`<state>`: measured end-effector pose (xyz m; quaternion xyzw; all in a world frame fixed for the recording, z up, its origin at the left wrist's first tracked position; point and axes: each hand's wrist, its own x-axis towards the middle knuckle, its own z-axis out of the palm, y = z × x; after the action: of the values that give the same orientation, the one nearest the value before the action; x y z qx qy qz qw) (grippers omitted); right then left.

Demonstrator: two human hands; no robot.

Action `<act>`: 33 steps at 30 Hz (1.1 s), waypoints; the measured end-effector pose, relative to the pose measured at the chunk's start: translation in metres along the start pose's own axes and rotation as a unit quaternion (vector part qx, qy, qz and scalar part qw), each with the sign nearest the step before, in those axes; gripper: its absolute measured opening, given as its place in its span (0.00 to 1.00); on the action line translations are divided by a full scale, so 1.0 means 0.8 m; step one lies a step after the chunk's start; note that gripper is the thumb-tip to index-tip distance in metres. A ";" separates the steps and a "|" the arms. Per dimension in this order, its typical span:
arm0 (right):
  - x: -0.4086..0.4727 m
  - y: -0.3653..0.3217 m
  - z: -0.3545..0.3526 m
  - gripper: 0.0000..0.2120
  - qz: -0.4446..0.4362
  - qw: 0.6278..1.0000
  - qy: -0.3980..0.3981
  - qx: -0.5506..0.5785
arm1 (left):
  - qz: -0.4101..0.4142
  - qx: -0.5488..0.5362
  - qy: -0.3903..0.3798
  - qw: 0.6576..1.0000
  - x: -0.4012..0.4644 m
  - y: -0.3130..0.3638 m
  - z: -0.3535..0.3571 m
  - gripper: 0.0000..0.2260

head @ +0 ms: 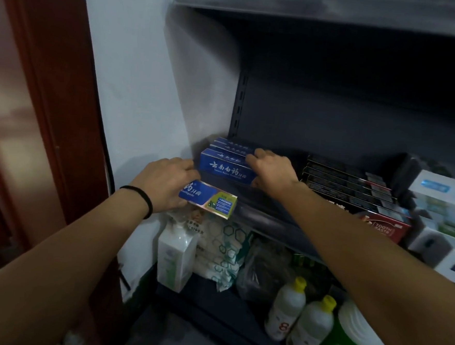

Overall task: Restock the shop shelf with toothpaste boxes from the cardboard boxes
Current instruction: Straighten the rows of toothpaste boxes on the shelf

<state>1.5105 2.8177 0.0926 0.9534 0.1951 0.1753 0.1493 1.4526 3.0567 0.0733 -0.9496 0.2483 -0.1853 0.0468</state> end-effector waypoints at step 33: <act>-0.049 0.017 -0.088 0.28 -0.049 0.947 -0.180 0.262 | 0.043 0.068 0.103 0.991 0.012 0.028 -0.022 0.23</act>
<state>1.4536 2.8046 0.1497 0.9638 0.2505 -0.0638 -0.0650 1.4430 3.0324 0.0889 -0.9084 0.2796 -0.2965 0.0929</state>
